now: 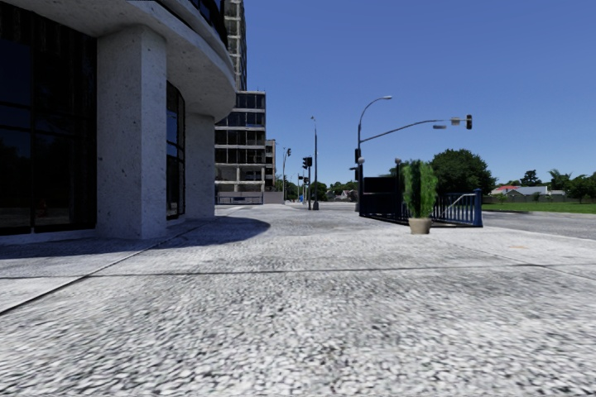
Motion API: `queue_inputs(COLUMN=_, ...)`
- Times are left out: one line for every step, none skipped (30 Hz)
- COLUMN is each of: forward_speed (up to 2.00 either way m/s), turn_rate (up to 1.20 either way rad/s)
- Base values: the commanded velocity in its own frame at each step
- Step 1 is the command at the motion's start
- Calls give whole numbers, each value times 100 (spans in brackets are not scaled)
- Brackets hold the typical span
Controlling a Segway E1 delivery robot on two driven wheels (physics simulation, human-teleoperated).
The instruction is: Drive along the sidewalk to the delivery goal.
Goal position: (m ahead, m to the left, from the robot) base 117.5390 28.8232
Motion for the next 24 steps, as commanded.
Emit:
queue_inputs(forward_speed=200, turn_rate=0)
queue_inputs(forward_speed=200, turn_rate=0)
queue_inputs(forward_speed=200, turn_rate=0)
queue_inputs(forward_speed=200, turn_rate=0)
queue_inputs(forward_speed=200, turn_rate=0)
queue_inputs(forward_speed=200, turn_rate=0)
queue_inputs(forward_speed=200, turn_rate=0)
queue_inputs(forward_speed=200, turn_rate=0)
queue_inputs(forward_speed=200, turn_rate=0)
queue_inputs(forward_speed=200, turn_rate=0)
queue_inputs(forward_speed=200, turn_rate=0)
queue_inputs(forward_speed=200, turn_rate=0)
queue_inputs(forward_speed=200, turn_rate=0)
queue_inputs(forward_speed=200, turn_rate=0)
queue_inputs(forward_speed=200, turn_rate=0)
queue_inputs(forward_speed=200, turn_rate=0)
queue_inputs(forward_speed=200, turn_rate=0)
queue_inputs(forward_speed=200, turn_rate=0)
queue_inputs(forward_speed=200, turn_rate=0)
queue_inputs(forward_speed=200, turn_rate=0)
queue_inputs(forward_speed=200, turn_rate=0)
queue_inputs(forward_speed=200, turn_rate=0)
queue_inputs(forward_speed=200, turn_rate=0)
queue_inputs(forward_speed=200, turn_rate=0)
